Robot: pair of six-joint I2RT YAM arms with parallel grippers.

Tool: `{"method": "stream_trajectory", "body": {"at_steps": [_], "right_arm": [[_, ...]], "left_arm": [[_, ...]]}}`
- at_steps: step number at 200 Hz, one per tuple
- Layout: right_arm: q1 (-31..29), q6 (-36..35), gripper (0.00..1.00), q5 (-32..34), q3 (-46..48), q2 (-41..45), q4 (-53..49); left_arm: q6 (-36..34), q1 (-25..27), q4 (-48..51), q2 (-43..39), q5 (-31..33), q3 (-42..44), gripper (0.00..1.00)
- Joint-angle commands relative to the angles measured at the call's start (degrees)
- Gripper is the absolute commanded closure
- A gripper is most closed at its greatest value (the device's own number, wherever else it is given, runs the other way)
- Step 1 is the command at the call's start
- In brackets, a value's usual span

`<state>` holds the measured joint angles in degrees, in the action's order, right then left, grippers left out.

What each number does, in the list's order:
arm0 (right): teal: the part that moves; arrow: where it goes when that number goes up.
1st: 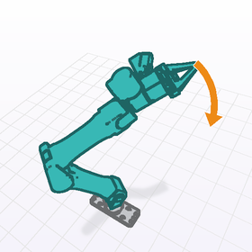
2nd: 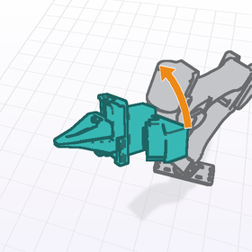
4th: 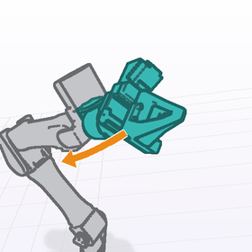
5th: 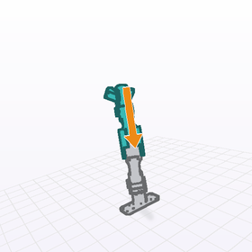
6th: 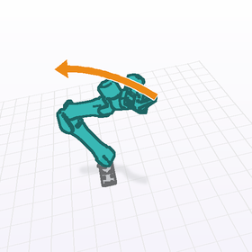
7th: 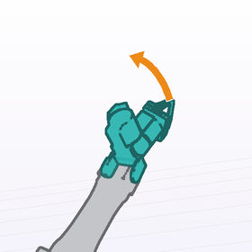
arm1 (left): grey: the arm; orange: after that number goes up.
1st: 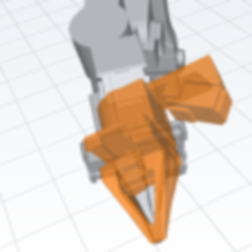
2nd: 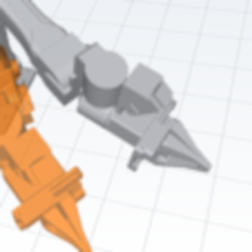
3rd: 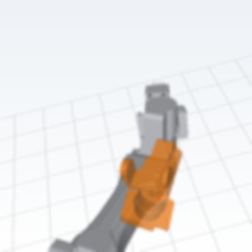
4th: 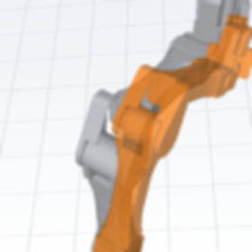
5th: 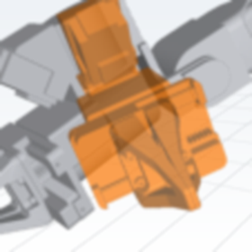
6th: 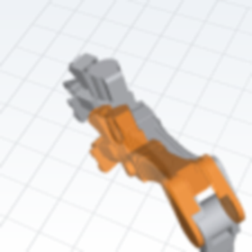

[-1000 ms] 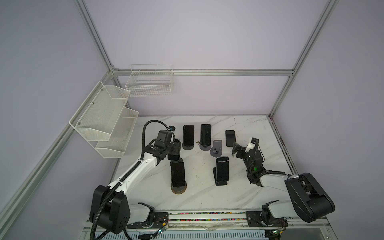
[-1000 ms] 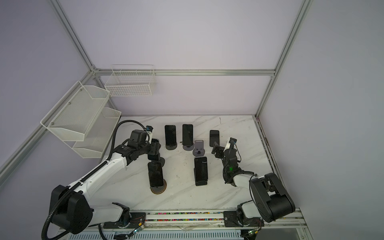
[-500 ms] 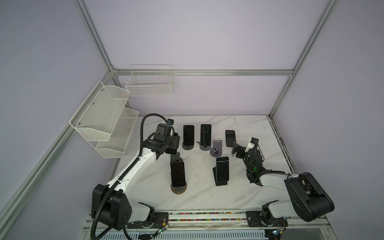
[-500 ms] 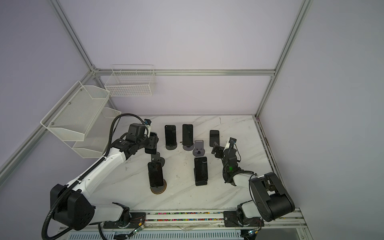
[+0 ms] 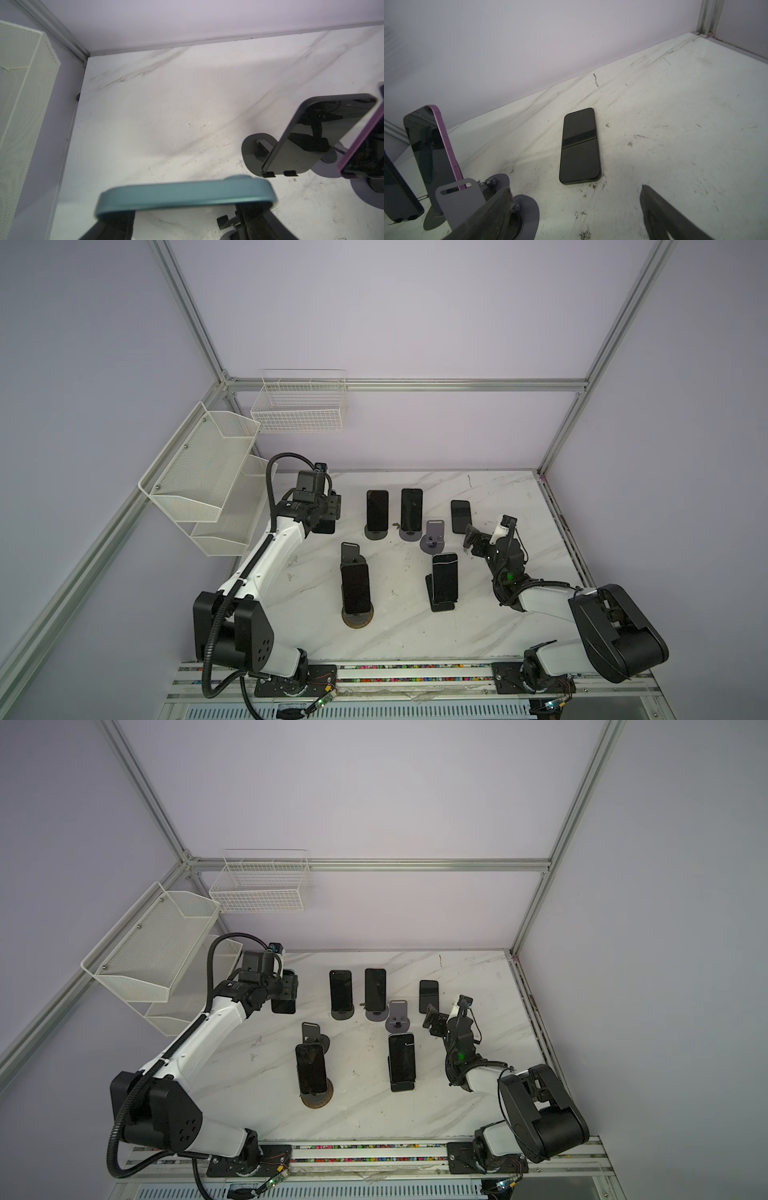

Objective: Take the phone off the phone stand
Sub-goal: 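Lift the teal-edged phone up off its stand with the left gripper, then carry the held phone farther from the robot and lower it toward the table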

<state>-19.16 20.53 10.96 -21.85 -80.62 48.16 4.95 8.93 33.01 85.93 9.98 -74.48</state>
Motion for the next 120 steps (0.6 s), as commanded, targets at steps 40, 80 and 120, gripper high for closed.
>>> {"method": "stream_trajectory", "body": {"at_steps": [40, 80, 120], "right_arm": [[-0.20, 0.69, 0.03, 0.79, -1.41, -0.51, -0.75], [-0.18, 0.73, 0.03, 0.82, -1.39, -0.46, -0.70], [-0.26, 0.70, 0.03, 0.73, -1.56, -0.58, -0.84]], "left_arm": [[4.43, -3.01, -5.94, 10.86, -6.03, -8.00, 0.37], [5.08, -3.57, -6.53, 16.62, -7.51, -10.69, 0.37], [6.06, -3.57, -6.91, 21.70, -9.49, -13.02, 0.37]]}}
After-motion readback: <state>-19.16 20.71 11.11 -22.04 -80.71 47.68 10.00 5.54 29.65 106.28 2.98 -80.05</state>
